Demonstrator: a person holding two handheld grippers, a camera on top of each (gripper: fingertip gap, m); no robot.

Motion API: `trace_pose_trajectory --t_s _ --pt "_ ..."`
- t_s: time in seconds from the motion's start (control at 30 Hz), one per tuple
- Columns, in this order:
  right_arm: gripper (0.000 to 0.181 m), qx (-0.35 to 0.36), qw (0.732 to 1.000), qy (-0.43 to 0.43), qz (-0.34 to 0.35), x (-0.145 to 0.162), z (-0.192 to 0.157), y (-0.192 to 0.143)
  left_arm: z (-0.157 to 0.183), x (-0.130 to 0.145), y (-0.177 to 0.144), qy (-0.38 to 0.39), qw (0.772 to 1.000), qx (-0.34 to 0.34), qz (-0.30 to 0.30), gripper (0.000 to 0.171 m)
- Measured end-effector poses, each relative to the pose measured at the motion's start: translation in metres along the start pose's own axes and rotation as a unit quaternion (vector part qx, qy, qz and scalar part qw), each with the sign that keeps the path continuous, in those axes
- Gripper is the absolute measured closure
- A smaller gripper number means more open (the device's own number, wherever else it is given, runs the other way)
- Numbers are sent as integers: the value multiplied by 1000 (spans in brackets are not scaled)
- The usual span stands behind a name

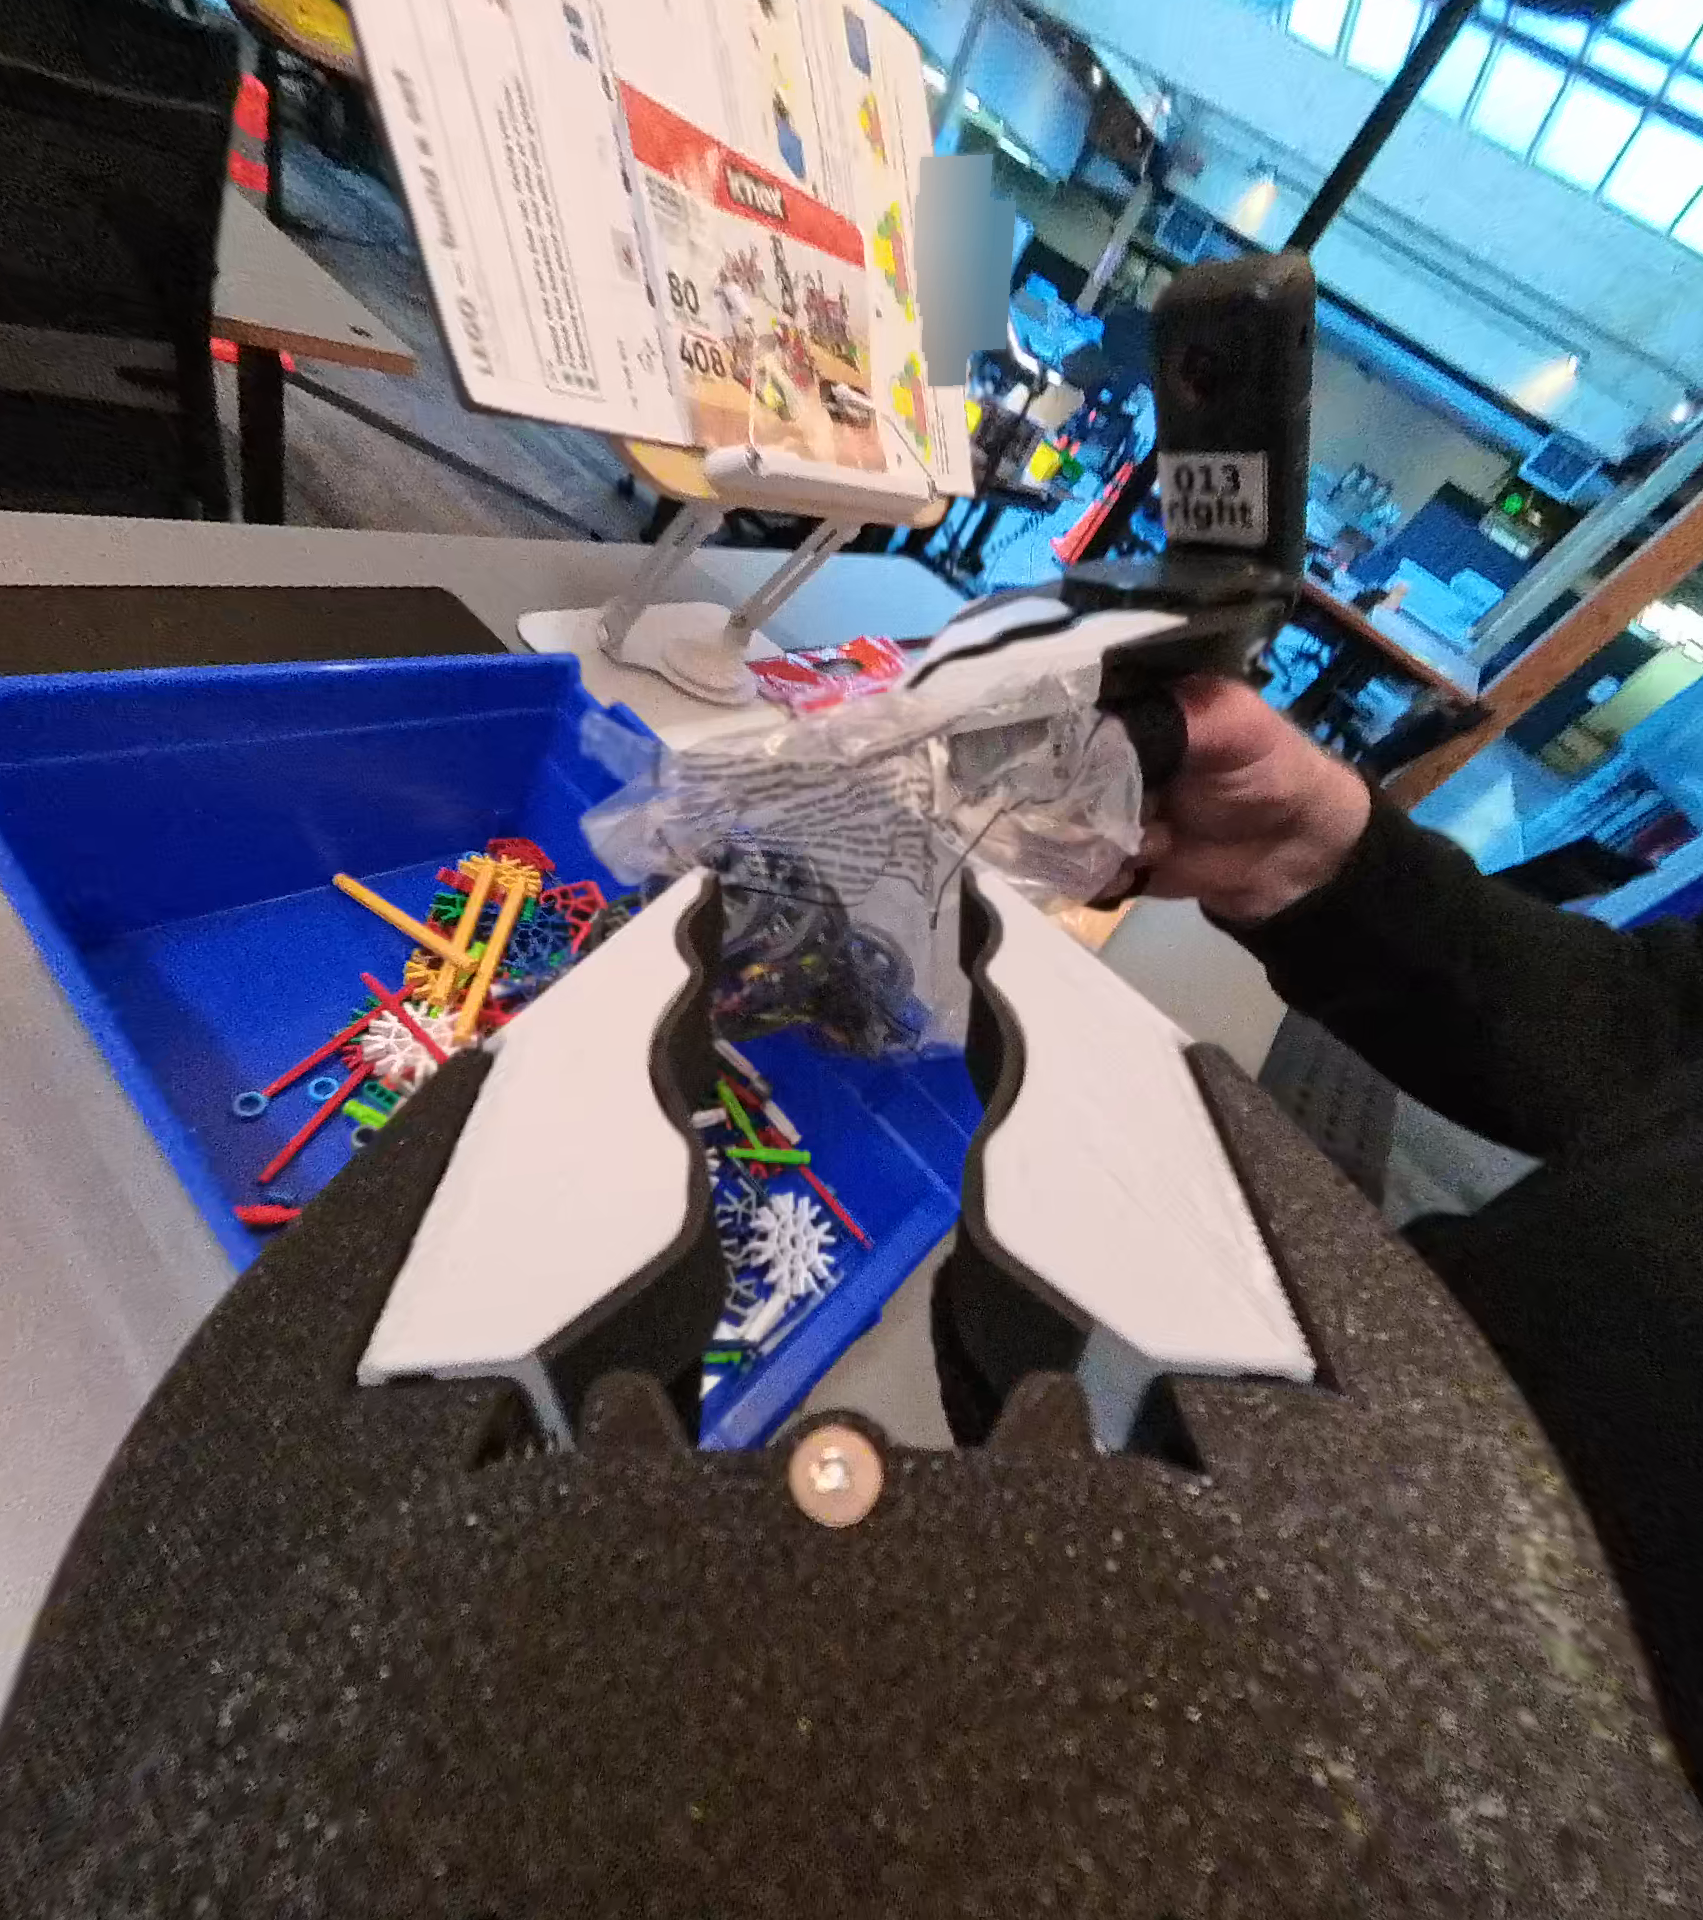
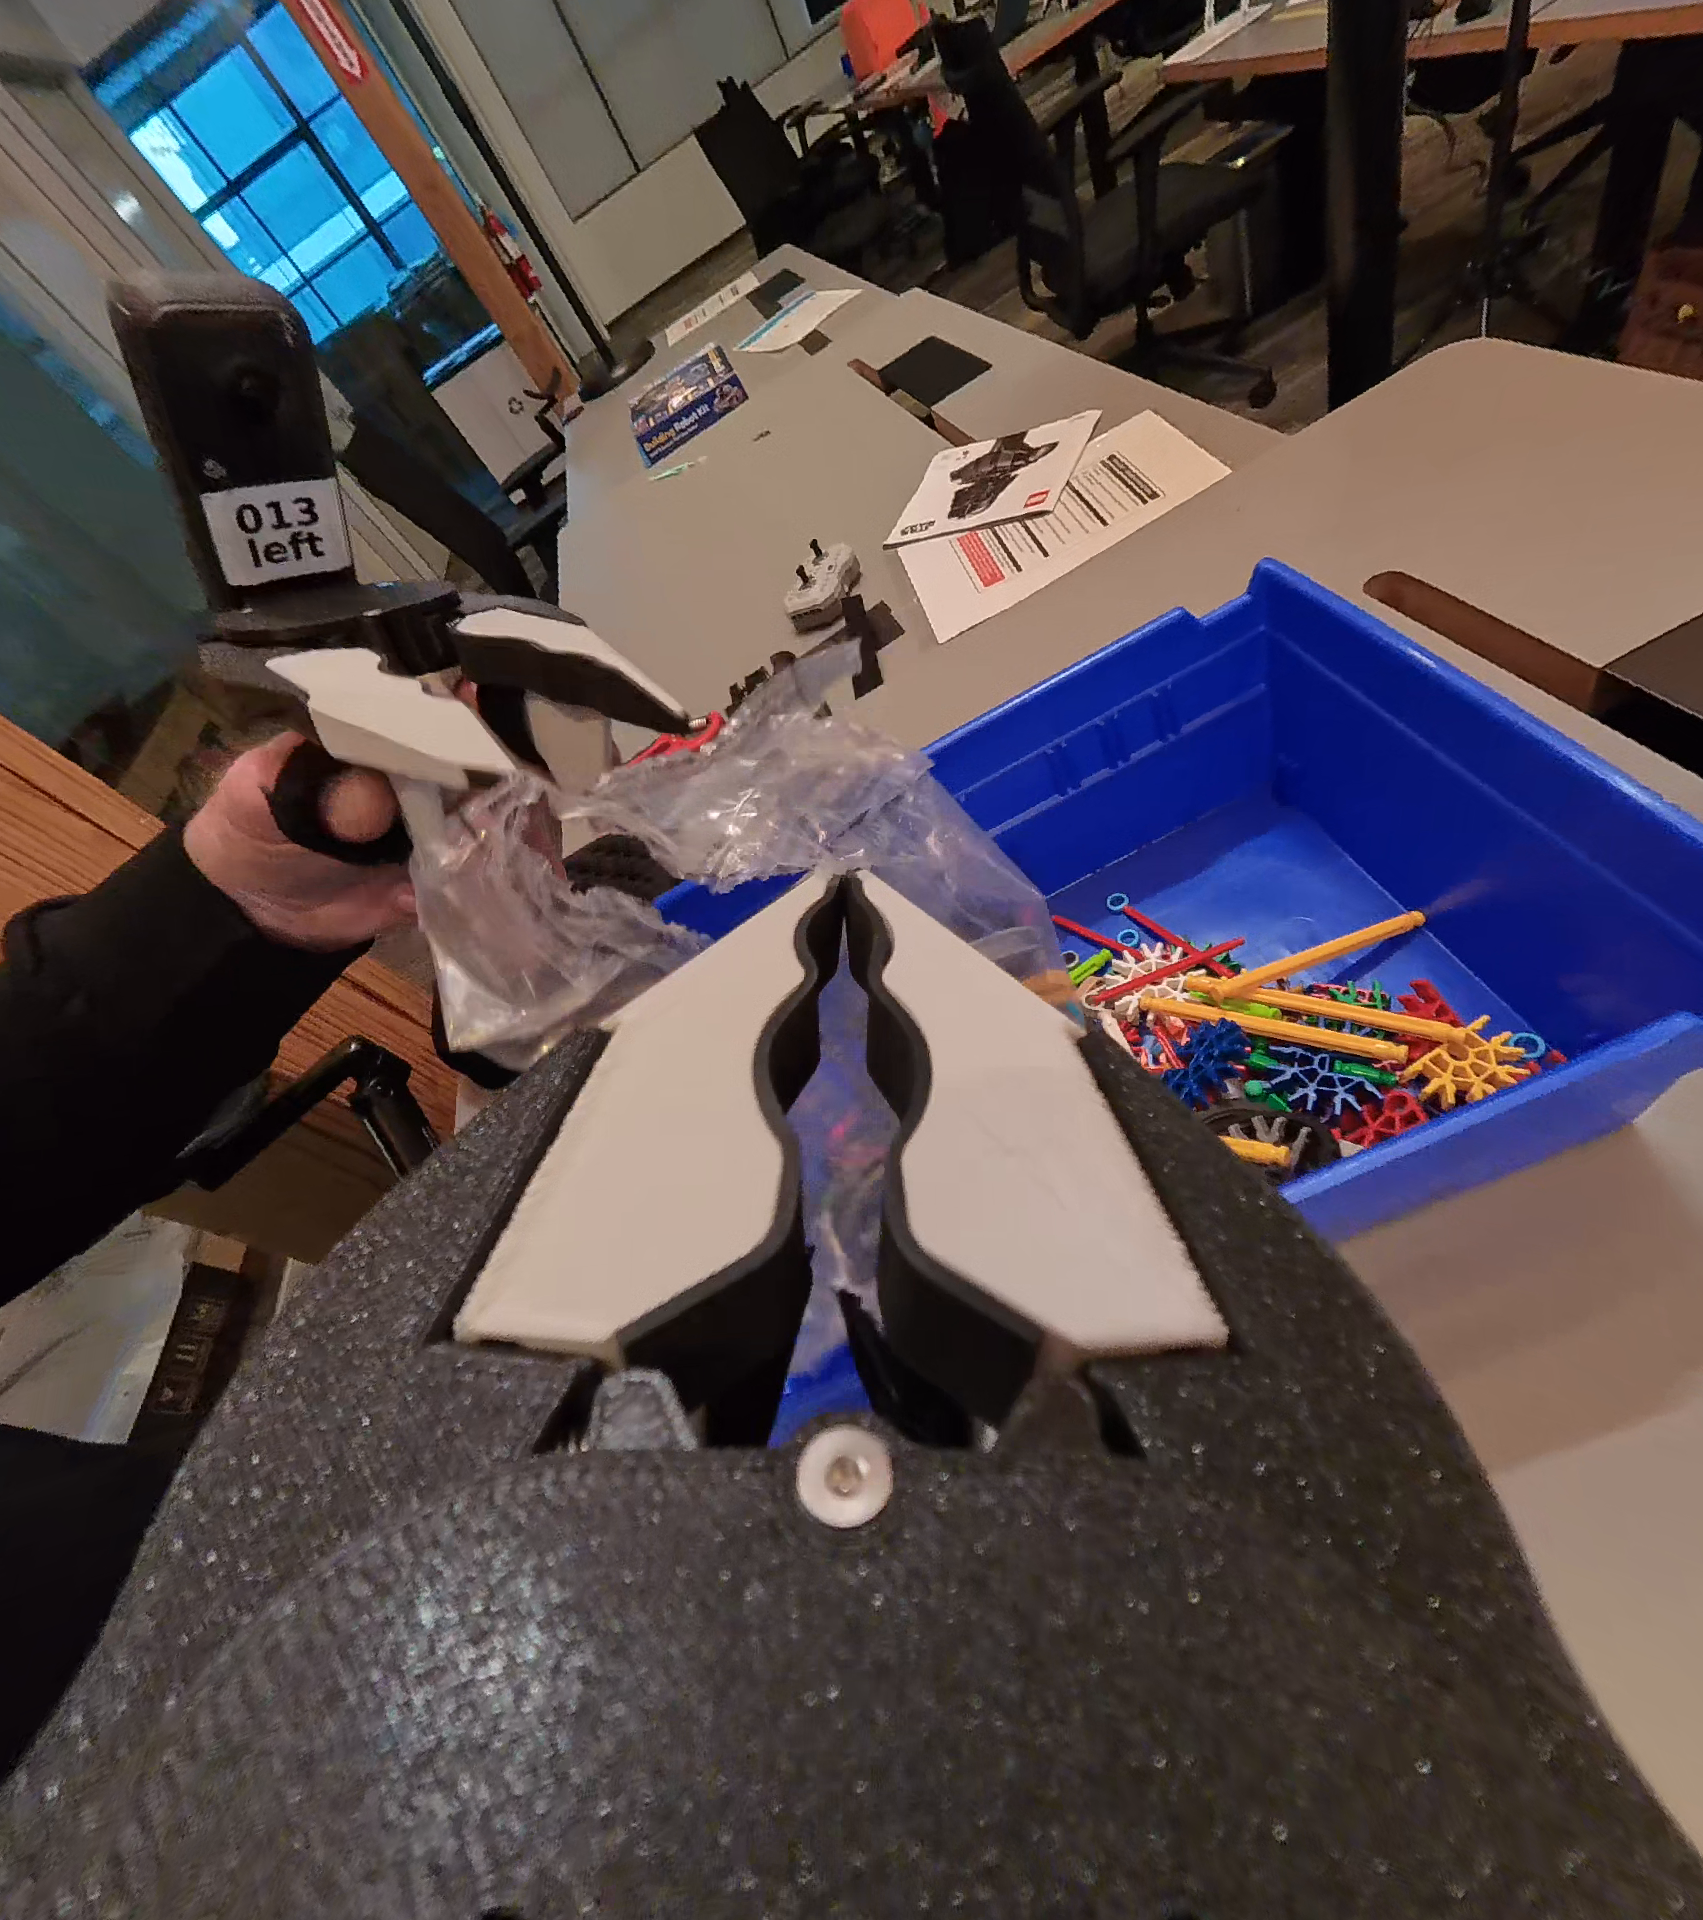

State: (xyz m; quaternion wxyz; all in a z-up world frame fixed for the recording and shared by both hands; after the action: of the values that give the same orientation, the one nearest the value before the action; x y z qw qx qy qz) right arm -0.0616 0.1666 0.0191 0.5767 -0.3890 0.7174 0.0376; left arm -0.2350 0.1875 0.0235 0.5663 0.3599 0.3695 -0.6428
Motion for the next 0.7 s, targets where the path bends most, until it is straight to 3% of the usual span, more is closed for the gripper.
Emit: trace_pose_trajectory --t_s 0.1,0.23,0.47,0.7 --pt "181 4 1000 -7 -6 2 -5 5 2 8 34 18 999 -20 -40 130" --pt "181 8 1000 -9 -9 5 -11 8 -1 13 59 26 998 -44 -28 131" --pt "181 18 1000 -8 -8 7 -14 6 -1 14 65 25 999 -27 -18 132" --pt "181 30 1000 1 -9 8 -15 7 -4 15 69 56 995 -80 -22 154"
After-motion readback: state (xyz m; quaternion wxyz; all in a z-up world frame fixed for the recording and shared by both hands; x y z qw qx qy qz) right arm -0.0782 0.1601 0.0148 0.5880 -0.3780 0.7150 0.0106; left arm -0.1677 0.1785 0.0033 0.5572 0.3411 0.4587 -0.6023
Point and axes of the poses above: each gripper's, where its closed fingertips meet, y out along the fingers, x out of its underside, z = x × y across the jaws, the point moved 6 cm from there along -y, back along the fingers, and after that the axes turned 15 degrees about x, right-handed, at the moved point
